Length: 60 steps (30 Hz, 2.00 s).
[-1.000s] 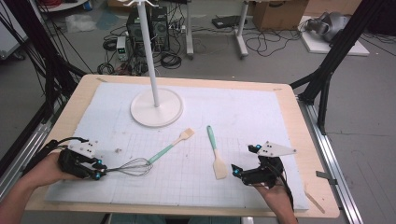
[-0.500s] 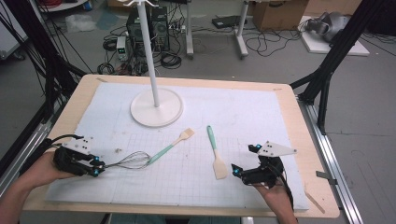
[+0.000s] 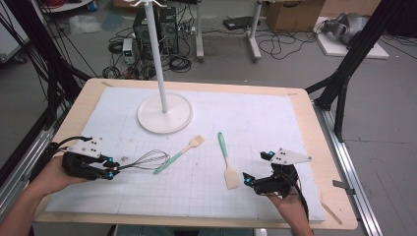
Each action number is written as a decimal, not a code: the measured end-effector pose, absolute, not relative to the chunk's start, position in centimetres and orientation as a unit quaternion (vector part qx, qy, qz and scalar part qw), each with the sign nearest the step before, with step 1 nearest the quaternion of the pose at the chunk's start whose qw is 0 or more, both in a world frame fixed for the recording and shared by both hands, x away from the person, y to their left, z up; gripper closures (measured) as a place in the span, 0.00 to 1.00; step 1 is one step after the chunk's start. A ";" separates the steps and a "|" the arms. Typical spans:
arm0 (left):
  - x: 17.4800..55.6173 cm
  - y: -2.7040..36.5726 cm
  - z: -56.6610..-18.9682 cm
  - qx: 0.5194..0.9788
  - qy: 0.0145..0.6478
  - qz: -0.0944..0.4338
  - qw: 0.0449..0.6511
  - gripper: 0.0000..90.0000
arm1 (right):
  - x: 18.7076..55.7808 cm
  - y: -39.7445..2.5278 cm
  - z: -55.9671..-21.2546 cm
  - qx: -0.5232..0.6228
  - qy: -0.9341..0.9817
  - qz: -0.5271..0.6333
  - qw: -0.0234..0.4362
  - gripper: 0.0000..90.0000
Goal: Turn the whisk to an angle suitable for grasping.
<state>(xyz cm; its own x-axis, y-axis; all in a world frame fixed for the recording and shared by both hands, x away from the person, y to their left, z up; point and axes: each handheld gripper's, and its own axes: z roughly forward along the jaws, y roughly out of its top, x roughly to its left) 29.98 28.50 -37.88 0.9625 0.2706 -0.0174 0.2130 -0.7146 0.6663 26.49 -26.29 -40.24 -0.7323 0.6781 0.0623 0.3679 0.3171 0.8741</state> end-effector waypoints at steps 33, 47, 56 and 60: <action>30.7 24.6 -36.4 0.930 0.102 0.044 0.350 0.79 | 27.6 -24.9 -39.2 0.306 0.804 0.490 0.141 0.02; 30.6 23.1 -36.4 0.934 0.092 0.040 0.342 0.79 | 27.7 -24.1 -38.6 0.287 0.810 0.492 0.137 0.02; 30.5 21.7 -35.9 0.932 0.085 0.041 0.349 0.79 | 28.1 -23.1 -37.7 0.270 0.816 0.495 0.125 0.02; 30.4 21.1 -35.8 0.934 0.081 0.040 0.346 0.79 | 28.2 -22.4 -37.2 0.260 0.822 0.493 0.119 0.02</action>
